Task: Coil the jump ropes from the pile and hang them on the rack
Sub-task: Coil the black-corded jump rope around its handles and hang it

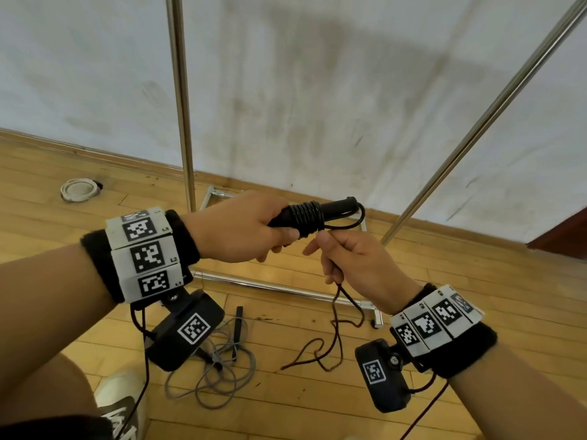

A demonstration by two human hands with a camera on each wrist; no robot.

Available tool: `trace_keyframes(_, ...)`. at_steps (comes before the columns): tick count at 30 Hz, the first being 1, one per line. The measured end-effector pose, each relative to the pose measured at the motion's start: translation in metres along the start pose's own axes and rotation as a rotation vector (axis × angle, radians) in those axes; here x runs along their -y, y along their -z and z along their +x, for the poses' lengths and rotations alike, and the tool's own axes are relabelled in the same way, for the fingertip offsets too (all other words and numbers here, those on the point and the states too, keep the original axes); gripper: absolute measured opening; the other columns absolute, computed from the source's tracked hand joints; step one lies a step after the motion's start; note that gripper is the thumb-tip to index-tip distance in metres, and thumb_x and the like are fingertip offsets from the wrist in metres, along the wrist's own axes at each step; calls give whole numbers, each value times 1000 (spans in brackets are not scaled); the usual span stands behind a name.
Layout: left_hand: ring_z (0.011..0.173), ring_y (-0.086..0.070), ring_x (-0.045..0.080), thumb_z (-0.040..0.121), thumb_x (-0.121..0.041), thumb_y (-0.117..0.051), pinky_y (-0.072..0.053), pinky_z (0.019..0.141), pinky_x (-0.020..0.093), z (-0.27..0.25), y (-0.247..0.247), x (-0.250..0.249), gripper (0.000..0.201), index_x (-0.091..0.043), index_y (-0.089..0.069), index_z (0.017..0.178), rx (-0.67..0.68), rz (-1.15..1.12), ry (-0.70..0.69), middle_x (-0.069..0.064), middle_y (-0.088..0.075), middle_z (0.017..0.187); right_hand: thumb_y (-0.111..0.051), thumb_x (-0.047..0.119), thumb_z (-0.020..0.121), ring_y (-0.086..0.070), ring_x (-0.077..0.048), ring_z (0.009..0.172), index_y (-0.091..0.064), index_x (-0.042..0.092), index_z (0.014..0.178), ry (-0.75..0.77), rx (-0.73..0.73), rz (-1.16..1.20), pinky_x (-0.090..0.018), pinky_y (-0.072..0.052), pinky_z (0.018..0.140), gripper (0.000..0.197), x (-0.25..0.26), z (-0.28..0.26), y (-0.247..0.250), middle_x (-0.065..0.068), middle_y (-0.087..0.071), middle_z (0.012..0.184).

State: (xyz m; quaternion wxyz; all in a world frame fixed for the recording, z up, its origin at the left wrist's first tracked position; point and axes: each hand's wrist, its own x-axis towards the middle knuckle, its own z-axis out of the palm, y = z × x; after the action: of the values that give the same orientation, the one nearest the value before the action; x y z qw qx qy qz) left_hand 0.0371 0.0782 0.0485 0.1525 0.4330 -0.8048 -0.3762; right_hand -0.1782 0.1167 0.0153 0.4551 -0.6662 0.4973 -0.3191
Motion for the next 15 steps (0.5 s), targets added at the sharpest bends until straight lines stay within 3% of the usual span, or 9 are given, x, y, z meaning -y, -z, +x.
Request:
trace_keyframes(2,62,-68,11,98,-30,-57,-55,61,28,-3,3,-2,7,-29,-60,91,12,-36,-23,-2,-69,76,-47,17,102,-53,-11,61,-69,20,90,33,67,34,-35,-59,76,25,-1,-1,5,-18,-57,76)
trace_keyframes(3,62,-68,12,98,-29,-57,-55,62,28,-4,4,-3,7,-29,-59,92,23,-53,-40,-1,-69,77,-46,8,102,-57,-11,66,-67,21,93,44,91,29,-34,-59,80,27,-2,-2,8,-14,-58,79)
trace_keyframes(6,64,-68,14,98,-28,-57,-57,63,30,-9,7,-9,7,-29,-60,93,63,-78,-82,0,-70,78,-46,3,101,-63,-12,75,-67,16,111,39,109,-44,-27,-56,82,27,-9,0,17,-3,-63,85)
trace_keyframes(8,64,-68,15,98,-28,-56,-59,66,36,-13,8,-10,7,-26,-61,94,91,-69,-93,-1,-70,78,-48,11,102,-62,-13,70,-67,14,109,34,130,-98,-25,-54,73,21,-15,0,20,0,-65,80)
trace_keyframes(10,65,-68,17,99,-28,-56,-59,70,40,-15,8,-10,7,-23,-61,97,134,-53,-97,0,-70,78,-50,26,101,-58,-12,61,-69,19,97,27,153,-161,-25,-50,63,20,-19,-1,19,2,-64,71)
trace_keyframes(13,67,-68,21,99,-28,-56,-59,72,39,-18,10,-10,10,-20,-61,100,189,-55,-98,2,-70,79,-46,69,87,-51,-13,54,-68,25,82,12,151,-247,-24,-42,57,49,-23,-3,16,5,-57,59)
trace_keyframes(15,67,-68,21,99,-28,-57,-58,69,32,-19,11,-10,12,-18,-62,102,207,-64,-102,2,-70,80,-41,77,83,-49,-14,52,-67,22,79,69,122,-279,-24,-41,53,61,-22,-2,15,5,-55,56)
